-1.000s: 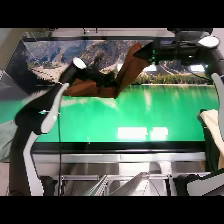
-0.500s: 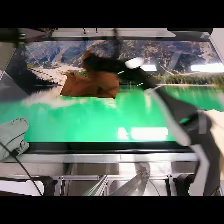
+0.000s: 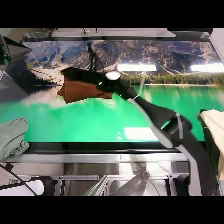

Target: Fold the shirts.

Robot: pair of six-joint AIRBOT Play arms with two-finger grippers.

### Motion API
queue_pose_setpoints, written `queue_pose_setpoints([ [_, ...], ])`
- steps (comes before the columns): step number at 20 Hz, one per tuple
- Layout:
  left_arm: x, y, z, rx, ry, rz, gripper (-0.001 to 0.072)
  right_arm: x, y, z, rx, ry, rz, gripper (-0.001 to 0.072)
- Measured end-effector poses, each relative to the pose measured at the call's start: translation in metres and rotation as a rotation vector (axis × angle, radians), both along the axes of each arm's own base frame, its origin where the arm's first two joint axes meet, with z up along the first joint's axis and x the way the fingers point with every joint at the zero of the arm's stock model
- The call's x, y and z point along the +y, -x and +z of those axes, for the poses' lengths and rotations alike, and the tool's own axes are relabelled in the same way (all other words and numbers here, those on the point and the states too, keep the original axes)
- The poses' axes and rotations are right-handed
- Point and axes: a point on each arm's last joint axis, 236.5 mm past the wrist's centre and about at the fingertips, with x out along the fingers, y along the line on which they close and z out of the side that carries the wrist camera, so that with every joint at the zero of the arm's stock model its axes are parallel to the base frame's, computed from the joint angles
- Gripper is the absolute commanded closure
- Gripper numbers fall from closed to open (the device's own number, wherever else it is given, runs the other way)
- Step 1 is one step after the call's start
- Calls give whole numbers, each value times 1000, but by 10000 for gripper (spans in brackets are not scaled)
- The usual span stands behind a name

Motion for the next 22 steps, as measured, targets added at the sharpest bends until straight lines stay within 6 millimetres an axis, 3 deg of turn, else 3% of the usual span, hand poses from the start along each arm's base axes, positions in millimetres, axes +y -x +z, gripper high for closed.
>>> queue_pose_setpoints([
  [3,-5,4,-13,24,6,-18,689,-66,-18,22,8,141,-8,694],
  [4,-6,6,-15,29,6,-28,689,-89,-20,18,32,217,-7,693],
  [6,-8,10,-18,37,5,-46,689,-138,-21,-12,125,389,-13,687],
  [7,-9,12,-20,40,4,-57,689,-159,-18,-33,188,464,-15,568],
  [8,-9,13,-20,41,4,-61,689,-176,-15,-55,256,525,-20,278],
  [9,-10,14,-21,42,6,-66,689,-189,-13,-74,317,567,-29,104],
  [11,-13,15,-21,44,6,-77,689,-211,-12,-114,449,620,-59,108],
  [14,-17,19,-22,51,5,-99,689,-223,-14,-161,590,635,-94,108],
  [16,-20,21,-23,51,3,-110,689,-219,-18,-181,651,591,-106,108],
  [19,-21,22,-23,47,-2,-119,689,-196,-25,-196,714,438,-91,108],
  [22,-22,21,-23,42,-6,-123,689,-164,-31,-194,738,235,-48,128],
])
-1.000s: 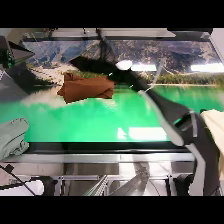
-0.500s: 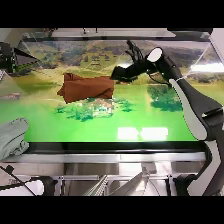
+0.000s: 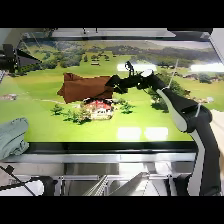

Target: Fold the shirts.

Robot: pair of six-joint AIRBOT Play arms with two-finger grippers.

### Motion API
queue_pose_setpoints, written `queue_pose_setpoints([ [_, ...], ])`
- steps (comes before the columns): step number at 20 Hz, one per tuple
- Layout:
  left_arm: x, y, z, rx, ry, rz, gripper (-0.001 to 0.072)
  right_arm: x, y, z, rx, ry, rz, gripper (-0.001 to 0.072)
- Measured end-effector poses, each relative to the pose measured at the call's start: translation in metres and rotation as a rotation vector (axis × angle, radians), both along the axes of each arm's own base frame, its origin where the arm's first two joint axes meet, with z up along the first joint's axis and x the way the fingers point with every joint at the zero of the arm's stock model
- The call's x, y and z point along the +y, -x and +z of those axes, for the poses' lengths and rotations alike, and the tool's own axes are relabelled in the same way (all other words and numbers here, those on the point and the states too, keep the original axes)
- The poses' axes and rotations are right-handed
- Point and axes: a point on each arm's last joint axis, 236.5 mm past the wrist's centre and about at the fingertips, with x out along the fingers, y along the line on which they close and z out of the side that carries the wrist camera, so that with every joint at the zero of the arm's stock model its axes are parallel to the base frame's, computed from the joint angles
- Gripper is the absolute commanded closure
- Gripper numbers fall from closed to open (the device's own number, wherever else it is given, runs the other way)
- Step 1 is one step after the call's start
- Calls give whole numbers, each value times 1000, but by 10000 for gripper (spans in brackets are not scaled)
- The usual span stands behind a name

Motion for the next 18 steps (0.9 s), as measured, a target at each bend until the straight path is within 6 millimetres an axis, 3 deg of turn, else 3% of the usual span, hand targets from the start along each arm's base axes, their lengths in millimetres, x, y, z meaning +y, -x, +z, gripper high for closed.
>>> queue_pose_setpoints([
  [3,0,0,0,0,0,1,689,24,-5,2,7,-123,-44,633],
  [4,0,0,0,-1,0,0,689,29,-7,4,-5,-147,-53,690],
  [7,0,0,0,0,0,-1,689,36,-13,29,-83,-216,-55,692],
  [9,-1,2,0,5,1,-10,689,31,-15,72,-173,-239,-33,692],
  [11,-2,4,-1,8,1,-15,689,9,-18,130,-279,-208,-18,692],
  [13,-2,5,-1,11,1,-21,689,-31,-17,195,-387,-116,-34,692],
  [14,-2,6,-1,13,2,-24,689,-63,-17,229,-437,-35,-71,692],
  [16,-3,6,-1,14,2,-26,689,-148,-17,280,-494,174,-214,692],
  [18,-3,7,-1,15,2,-27,689,-255,-6,314,-472,379,-415,692],
])
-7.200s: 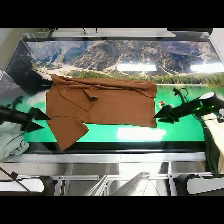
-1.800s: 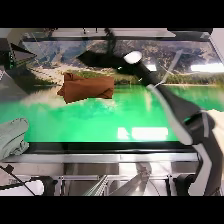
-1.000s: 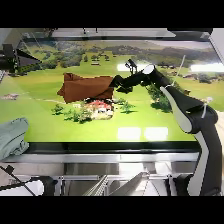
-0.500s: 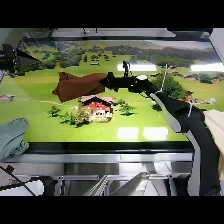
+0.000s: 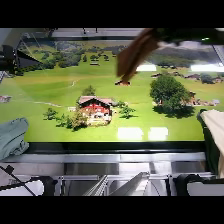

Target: Fold the shirts.

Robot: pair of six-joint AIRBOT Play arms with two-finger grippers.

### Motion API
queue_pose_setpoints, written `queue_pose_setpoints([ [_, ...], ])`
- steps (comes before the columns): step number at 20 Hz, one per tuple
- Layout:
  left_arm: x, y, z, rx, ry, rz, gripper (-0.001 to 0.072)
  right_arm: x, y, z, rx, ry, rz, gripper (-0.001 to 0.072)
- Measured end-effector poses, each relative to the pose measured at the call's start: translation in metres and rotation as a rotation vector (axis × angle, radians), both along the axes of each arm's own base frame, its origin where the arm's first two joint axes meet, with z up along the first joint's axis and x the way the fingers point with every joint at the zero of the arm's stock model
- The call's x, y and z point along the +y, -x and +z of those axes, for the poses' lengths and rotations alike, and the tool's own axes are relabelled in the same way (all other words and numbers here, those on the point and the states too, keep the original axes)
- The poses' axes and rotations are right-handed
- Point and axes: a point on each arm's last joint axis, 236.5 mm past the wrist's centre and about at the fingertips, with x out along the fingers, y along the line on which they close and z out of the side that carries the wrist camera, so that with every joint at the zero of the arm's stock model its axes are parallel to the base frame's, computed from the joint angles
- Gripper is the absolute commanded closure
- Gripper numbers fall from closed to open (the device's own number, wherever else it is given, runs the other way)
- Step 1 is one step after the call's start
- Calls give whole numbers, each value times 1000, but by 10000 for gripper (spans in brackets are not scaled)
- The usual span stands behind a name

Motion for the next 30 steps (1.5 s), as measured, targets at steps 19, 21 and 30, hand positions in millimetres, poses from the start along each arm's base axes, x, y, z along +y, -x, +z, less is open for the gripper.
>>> queue_pose_setpoints([
  [19,-2,-1,0,-30,-13,-16,689,-338,295,-58,804,-23,-988,692],
  [21,-8,-1,0,-38,-16,-34,689,-330,327,-82,914,-1,-1027,692],
  [30,-42,0,0,-96,-34,-117,690,-309,485,-197,1426,124,-1176,-1],
])
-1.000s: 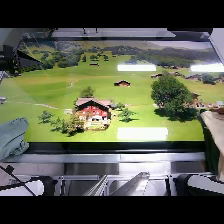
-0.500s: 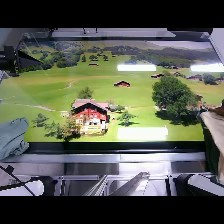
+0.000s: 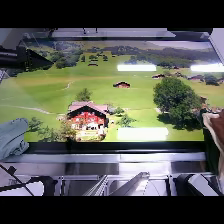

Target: Fold the shirts.

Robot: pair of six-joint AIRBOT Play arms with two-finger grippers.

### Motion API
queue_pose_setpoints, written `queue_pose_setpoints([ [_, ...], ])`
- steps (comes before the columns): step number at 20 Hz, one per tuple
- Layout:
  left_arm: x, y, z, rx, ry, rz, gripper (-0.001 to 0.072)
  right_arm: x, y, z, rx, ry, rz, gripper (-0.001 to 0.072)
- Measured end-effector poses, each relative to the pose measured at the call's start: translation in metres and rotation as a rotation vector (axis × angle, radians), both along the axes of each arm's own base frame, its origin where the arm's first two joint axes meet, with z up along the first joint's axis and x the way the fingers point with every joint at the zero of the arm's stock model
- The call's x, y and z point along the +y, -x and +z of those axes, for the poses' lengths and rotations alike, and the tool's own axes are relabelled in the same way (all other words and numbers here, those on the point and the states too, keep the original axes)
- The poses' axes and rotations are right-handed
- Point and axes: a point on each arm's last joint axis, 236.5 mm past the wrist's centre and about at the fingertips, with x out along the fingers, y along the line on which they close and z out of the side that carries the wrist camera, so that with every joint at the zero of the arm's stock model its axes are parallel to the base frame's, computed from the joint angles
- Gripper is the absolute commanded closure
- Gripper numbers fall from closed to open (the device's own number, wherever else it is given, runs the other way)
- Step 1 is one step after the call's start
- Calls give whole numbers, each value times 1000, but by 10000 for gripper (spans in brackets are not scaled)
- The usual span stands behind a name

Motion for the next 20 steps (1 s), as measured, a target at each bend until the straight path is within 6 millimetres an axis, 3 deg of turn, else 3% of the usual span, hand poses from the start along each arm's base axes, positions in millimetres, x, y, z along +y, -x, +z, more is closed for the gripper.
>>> queue_pose_setpoints([
  [6,-2,-4,1,-17,-1,8,690,-4,9,-11,23,-1,54,9],
  [7,-2,-4,1,-17,-1,8,690,-4,4,-11,3,0,63,89],
  [8,-2,-4,1,-18,-1,8,690,-5,-6,-11,-31,3,80,393],
  [9,-2,-5,2,-21,1,9,689,-3,-21,-10,-80,2,102,552],
  [10,-2,-5,5,-27,1,9,689,-1,-40,-7,-137,-2,132,597],
  [11,-2,-6,9,-40,-1,8,690,5,-63,-4,-213,-11,175,697],
  [14,-3,-4,34,-85,-10,-2,691,52,-151,19,-490,-95,371,690],
  [16,-6,5,51,-88,-8,-1,691,104,-199,40,-653,-167,549,690],
  [18,-13,23,56,-53,1,-9,691,164,-228,58,-763,-228,756,690],
  [20,-28,54,41,37,15,-39,690,229,-233,62,-807,-299,962,690],
])
